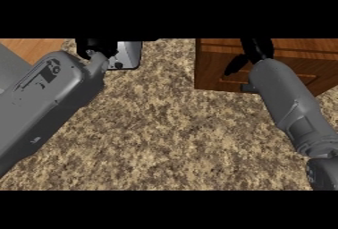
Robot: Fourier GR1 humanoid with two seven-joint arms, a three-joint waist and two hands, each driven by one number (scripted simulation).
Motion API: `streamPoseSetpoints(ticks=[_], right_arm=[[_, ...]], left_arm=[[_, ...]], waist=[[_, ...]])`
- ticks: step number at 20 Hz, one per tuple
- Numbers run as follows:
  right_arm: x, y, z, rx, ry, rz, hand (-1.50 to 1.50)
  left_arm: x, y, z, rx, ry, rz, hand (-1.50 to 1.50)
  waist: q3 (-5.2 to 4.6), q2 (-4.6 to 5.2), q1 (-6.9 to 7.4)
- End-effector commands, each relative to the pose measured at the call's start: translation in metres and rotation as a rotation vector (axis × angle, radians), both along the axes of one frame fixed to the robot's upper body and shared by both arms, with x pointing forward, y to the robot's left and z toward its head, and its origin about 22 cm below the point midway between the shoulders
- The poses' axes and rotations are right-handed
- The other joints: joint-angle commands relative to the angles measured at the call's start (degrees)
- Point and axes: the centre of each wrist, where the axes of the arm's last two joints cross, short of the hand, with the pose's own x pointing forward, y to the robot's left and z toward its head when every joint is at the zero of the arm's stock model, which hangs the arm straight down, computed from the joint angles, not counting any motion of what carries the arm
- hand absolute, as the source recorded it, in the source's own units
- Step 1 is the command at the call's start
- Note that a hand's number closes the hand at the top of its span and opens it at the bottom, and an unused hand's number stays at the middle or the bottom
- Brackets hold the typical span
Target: Pick up the can, place it into the drawer and close the drawer
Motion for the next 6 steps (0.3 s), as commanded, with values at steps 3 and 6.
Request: streamPoseSetpoints(ticks=[3,6], right_arm=[[0.004,0.022,0.011,0.389,-0.037,0.037,-1.5],[0.008,0.017,0.025,0.423,-0.039,0.051,-1.5]], left_arm=[[-0.002,0.006,-0.006,-0.001,0.007,0.019,-1.5],[-0.007,0.005,0.005,0.011,-0.011,0.004,-1.5]], waist=[[-0.42,-0.31,0.63],[-0.48,-0.46,1.03]])
